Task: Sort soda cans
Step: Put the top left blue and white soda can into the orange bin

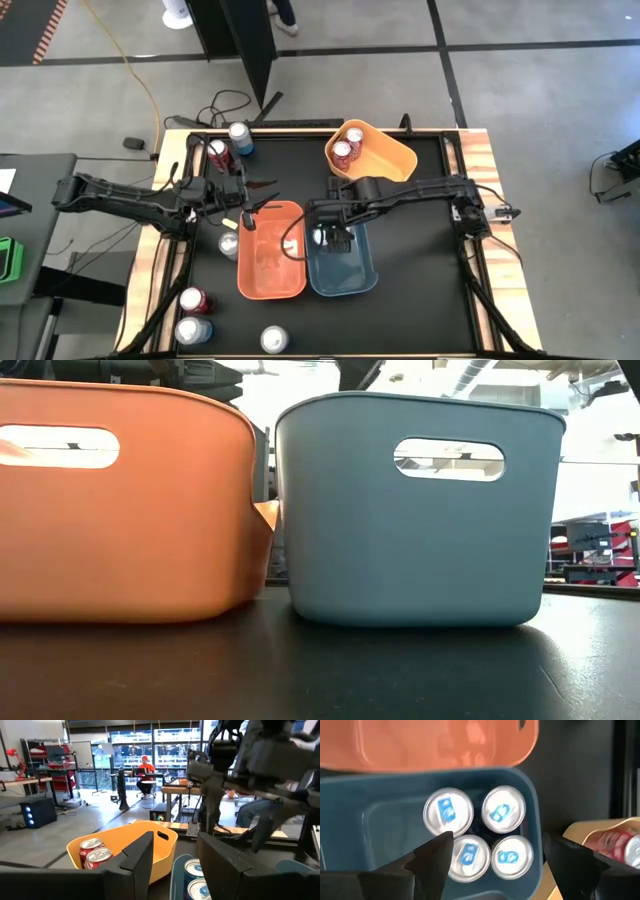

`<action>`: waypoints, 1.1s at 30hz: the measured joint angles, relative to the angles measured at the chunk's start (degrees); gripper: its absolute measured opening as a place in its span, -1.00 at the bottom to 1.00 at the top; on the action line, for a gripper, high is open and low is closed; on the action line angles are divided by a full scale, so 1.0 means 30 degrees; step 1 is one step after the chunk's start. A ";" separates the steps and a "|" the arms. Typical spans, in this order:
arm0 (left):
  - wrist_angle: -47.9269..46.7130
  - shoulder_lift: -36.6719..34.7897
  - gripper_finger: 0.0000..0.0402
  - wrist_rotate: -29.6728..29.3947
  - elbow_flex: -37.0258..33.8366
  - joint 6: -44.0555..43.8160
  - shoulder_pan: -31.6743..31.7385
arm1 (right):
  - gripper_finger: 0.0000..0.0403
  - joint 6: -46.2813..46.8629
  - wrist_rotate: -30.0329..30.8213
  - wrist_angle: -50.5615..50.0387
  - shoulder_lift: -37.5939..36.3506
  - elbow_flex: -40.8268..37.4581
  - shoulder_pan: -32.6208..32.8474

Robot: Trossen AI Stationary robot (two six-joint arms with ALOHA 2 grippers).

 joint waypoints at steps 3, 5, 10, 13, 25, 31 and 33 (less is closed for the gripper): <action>-0.0451 0.0000 -0.26 0.0000 0.0002 -0.0286 -0.0002 | 0.60 -0.0632 0.0037 0.0460 -0.0284 0.0000 -0.0223; -0.0824 0.0000 -0.26 0.0000 0.0000 -0.0460 0.0000 | 0.60 -0.0944 0.0037 0.0975 -0.0479 -0.0249 -0.0415; -0.1805 0.0000 -0.26 0.0000 0.0000 -0.0925 -0.0006 | 0.60 -0.1864 0.0015 0.3153 -0.1523 -0.2360 -0.0959; -0.2368 -0.0011 -0.26 -0.0031 0.0004 -0.1118 0.0000 | 0.60 -0.2439 -0.0036 0.5020 -0.2565 -0.4538 -0.1526; -0.3932 -0.0146 -0.26 -0.3524 0.0025 -0.2244 0.0024 | 0.60 -0.3542 -0.0298 1.1460 -0.8595 -1.2111 -0.3886; -0.6224 -0.0086 -0.18 -0.5501 0.1708 -0.2122 0.1421 | 0.60 -0.3438 -0.0287 1.5967 -1.1478 -1.6523 -0.4460; -0.7403 0.0081 -0.09 -0.5522 0.2775 -0.2120 0.2232 | 0.60 -0.3115 -0.0298 1.7036 -1.2336 -1.8017 -0.4306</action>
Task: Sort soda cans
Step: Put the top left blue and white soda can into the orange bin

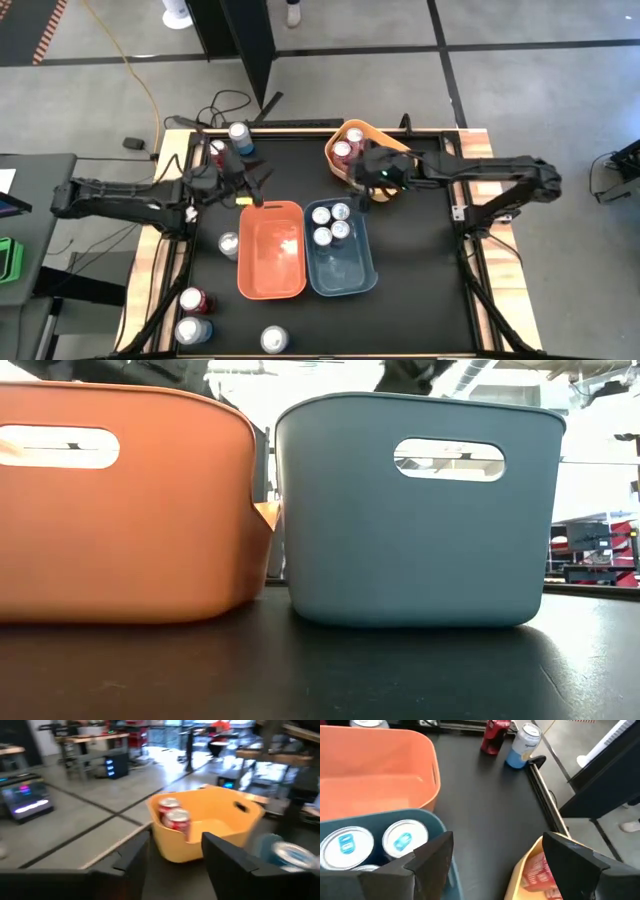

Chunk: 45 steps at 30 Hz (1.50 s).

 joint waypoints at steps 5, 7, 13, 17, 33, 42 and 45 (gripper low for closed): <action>-0.4614 0.0870 0.18 -0.0023 0.3621 0.0148 0.2051 | 0.60 0.1780 0.0000 0.1568 -0.2130 -0.3701 0.1100; -0.6298 0.1595 0.27 -0.0029 0.5225 0.0238 0.3025 | 0.60 0.2507 -0.0007 0.3021 -0.2999 -0.5134 0.1613; -1.1565 0.4402 0.41 0.0782 1.0067 0.0516 0.6821 | 0.60 0.3332 0.0110 0.7284 -0.4981 -0.8647 0.3076; -1.4737 0.6464 0.43 0.3473 1.2623 -0.0069 0.9230 | 0.60 0.3291 0.0114 0.8158 -0.5729 -0.9872 0.3796; -1.9159 1.3866 0.43 0.6394 1.7232 0.1093 1.6062 | 0.60 0.1637 0.0170 0.8633 -0.6137 -1.0732 0.3759; -2.0660 1.4854 0.43 0.8640 1.7588 0.1455 1.8070 | 0.60 0.0122 0.0168 0.8512 -0.6210 -1.0732 0.3663; -2.1720 1.4847 0.43 0.9488 1.7588 0.1414 1.8347 | 0.60 -0.0387 0.0168 0.8482 -0.6210 -1.0732 0.3415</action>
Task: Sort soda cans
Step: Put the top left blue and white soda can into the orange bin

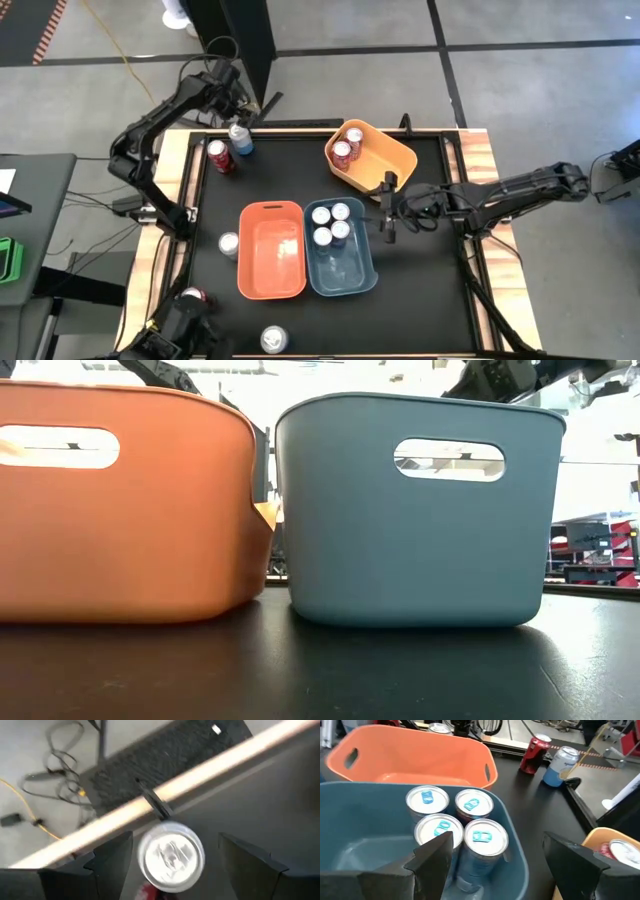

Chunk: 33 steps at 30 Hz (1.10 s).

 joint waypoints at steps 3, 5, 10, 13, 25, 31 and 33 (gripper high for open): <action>-0.1034 0.0000 0.43 0.2044 0.0000 -0.0703 0.0489 | 0.60 -0.0424 -0.0006 -0.0056 0.0000 0.0006 -0.0334; -0.1646 0.0000 0.43 0.1551 0.0000 -0.0956 0.0568 | 0.60 -0.0599 -0.0007 -0.0102 0.0000 0.0007 -0.0554; -0.2384 0.0000 0.43 0.1024 0.0000 -0.1178 0.0689 | 0.60 -0.1263 -0.0044 -0.0122 0.0000 0.0022 -0.0800; -0.2404 0.0010 0.44 0.1215 0.0000 -0.1261 0.0768 | 0.60 -0.1641 -0.0066 -0.0122 0.0000 0.0022 -0.0800; -0.2364 0.0073 0.80 0.1899 0.0000 -0.1343 0.0768 | 0.60 -0.1971 -0.0087 -0.0122 0.0007 0.0022 -0.0792; -0.2000 0.0073 0.85 0.1842 0.0000 -0.1325 0.0765 | 0.60 -0.1971 -0.0087 -0.0122 0.0007 0.0022 -0.0792; -0.1591 0.0073 0.85 0.1767 0.0000 -0.1371 0.0761 | 0.60 -0.1971 -0.0087 -0.0122 0.0007 0.0022 -0.0792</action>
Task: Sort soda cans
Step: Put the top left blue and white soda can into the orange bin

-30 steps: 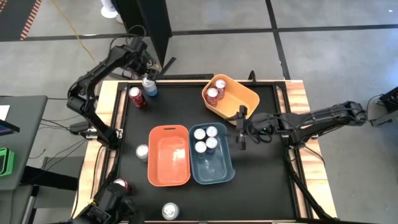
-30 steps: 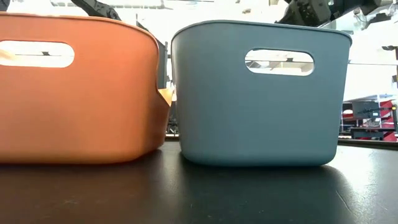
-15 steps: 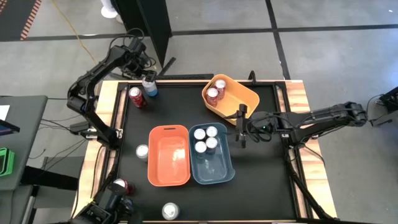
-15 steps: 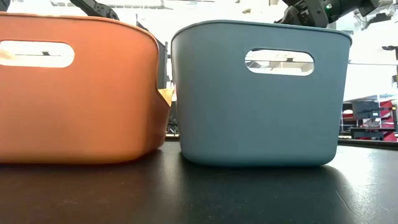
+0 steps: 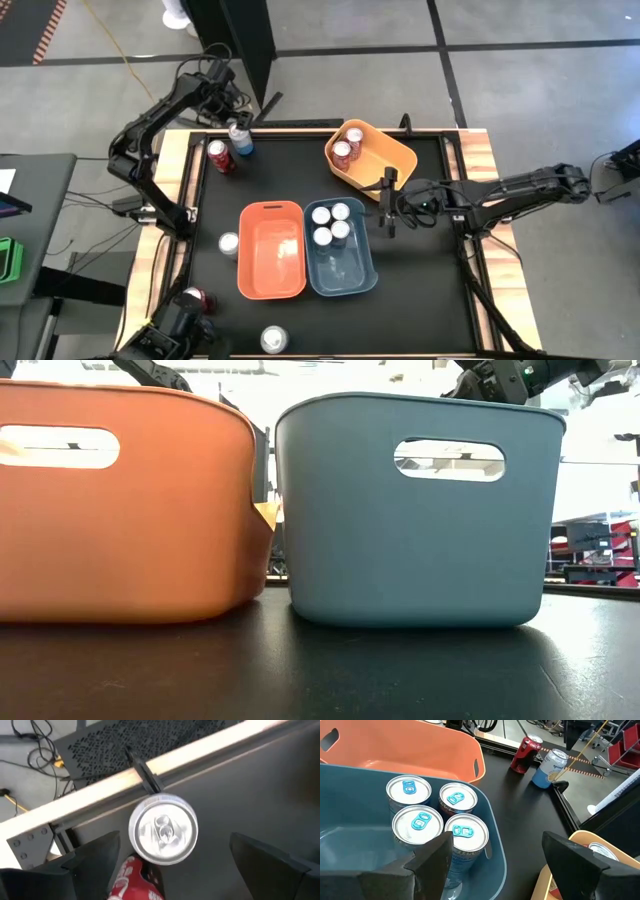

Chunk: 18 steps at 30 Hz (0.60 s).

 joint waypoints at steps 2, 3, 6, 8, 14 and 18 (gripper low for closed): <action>0.0200 0.0074 0.85 -0.0110 0.0000 -0.0174 0.0000 | 0.60 0.0007 0.0000 0.0000 0.0000 0.0000 0.0000; 0.0189 0.0202 0.85 -0.0202 0.0000 -0.0211 0.0000 | 0.60 0.0000 0.0000 0.0000 0.0000 0.0000 0.0000; -0.0422 0.1026 0.85 -0.0541 -0.0007 -0.0344 -0.0013 | 0.60 0.0007 0.0000 0.0000 0.0000 0.0000 0.0000; -0.0327 0.1598 0.85 -0.0707 -0.0022 -0.0334 -0.0145 | 0.60 0.0012 0.0000 0.0005 0.0000 0.0000 0.0005; 0.1374 0.2628 0.85 -0.0737 -0.0007 -0.0354 -0.0282 | 0.60 0.0138 0.0000 0.0007 0.0000 0.0000 0.0007; 0.0477 0.3628 0.85 -0.0901 -0.0015 -0.0078 -0.0255 | 0.60 0.0138 -0.0004 0.0000 0.0000 0.0003 0.0007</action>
